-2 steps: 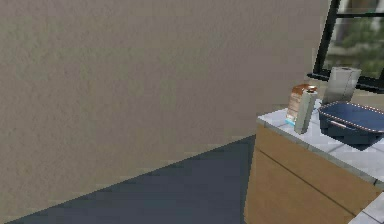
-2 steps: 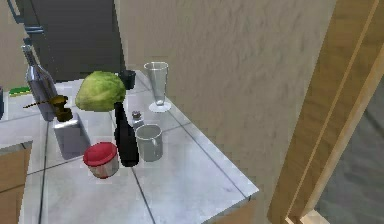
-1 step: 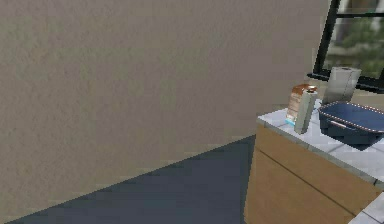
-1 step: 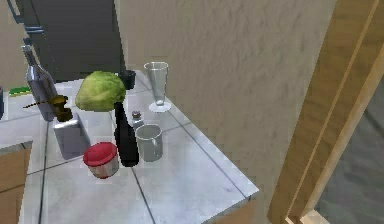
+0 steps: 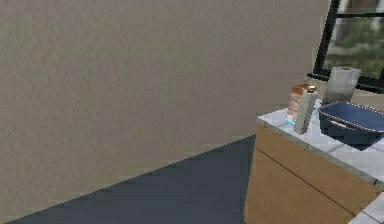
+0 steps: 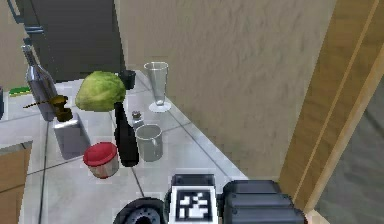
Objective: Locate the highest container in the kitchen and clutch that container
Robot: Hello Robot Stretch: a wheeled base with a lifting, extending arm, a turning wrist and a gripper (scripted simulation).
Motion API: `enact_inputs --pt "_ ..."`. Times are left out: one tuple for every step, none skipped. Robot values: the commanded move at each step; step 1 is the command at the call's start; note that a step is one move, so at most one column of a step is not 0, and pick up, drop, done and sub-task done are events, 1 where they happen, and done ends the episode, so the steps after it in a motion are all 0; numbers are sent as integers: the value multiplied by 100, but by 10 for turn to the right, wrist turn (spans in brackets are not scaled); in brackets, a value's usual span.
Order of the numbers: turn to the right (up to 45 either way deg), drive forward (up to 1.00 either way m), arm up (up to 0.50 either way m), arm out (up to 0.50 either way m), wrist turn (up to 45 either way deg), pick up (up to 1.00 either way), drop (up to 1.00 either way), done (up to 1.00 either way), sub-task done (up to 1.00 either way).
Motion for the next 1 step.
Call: enact_inputs --pt "0 0 0 22 0 0 0 0 0"
